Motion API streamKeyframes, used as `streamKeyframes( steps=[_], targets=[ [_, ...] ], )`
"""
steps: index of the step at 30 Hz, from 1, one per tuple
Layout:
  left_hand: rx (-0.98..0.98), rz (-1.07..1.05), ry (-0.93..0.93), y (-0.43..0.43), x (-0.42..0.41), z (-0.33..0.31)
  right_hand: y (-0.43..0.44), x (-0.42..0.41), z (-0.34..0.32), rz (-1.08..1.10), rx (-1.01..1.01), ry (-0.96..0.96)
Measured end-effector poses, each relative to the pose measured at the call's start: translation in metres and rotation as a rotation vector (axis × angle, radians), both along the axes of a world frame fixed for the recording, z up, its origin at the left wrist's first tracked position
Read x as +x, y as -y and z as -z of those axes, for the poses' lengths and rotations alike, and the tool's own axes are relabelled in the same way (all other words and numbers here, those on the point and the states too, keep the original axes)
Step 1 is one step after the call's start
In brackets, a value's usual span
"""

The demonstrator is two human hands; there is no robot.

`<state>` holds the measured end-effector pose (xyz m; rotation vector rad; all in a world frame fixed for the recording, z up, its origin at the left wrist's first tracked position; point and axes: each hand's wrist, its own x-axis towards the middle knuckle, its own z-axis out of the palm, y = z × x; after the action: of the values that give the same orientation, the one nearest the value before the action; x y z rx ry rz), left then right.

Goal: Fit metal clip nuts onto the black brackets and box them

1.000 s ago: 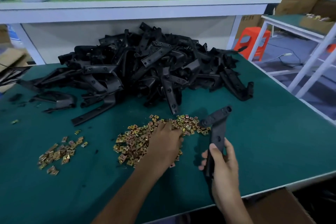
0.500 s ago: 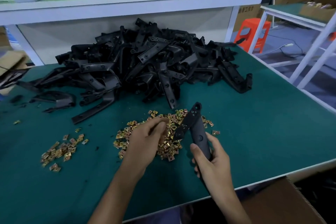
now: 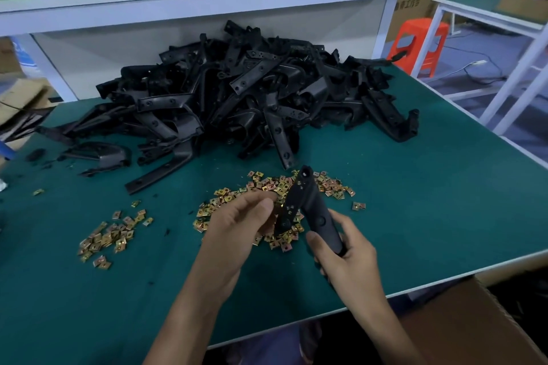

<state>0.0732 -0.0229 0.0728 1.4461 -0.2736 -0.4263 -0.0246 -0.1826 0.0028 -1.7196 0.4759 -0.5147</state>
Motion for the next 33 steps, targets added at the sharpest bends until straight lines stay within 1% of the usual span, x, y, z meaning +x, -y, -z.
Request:
streamKeyframes(
  steps=[3,9,12,15,18,21,25,28,30,31,33],
  targets=[
    [-0.008,-0.020,-0.007,0.004,-0.002,0.000,0.001,0.000,0.003,-0.003,-0.039,0.006],
    [-0.056,-0.094,-0.128,0.008,-0.003,0.000,0.002,0.001,0.007,-0.017,-0.097,0.008],
    [-0.020,-0.122,-0.137,0.007,-0.003,0.001,0.002,0.000,0.007,-0.006,-0.140,0.007],
    [0.024,-0.146,-0.141,0.007,-0.003,0.003,0.001,0.000,0.006,0.011,-0.234,0.014],
    [0.100,-0.164,-0.123,0.006,0.000,0.004,-0.001,0.001,0.007,0.019,-0.289,0.010],
    [0.160,-0.163,-0.145,0.007,0.000,0.007,-0.001,0.001,0.010,0.028,-0.330,-0.012],
    [0.171,-0.170,-0.224,0.010,-0.004,0.010,-0.003,0.001,0.010,0.052,-0.387,-0.049],
    [0.157,-0.193,-0.219,0.015,-0.010,0.013,-0.004,0.002,0.011,0.104,-0.437,-0.072],
    [0.134,-0.182,-0.162,0.020,-0.011,0.012,-0.006,0.001,0.010,0.150,-0.396,-0.043],
    [0.132,-0.128,-0.124,0.025,-0.010,0.008,-0.006,0.000,0.008,0.178,-0.319,0.004],
    [0.102,0.037,-0.109,0.040,-0.006,0.000,-0.007,0.000,0.004,0.268,-0.078,0.133]
  ],
)
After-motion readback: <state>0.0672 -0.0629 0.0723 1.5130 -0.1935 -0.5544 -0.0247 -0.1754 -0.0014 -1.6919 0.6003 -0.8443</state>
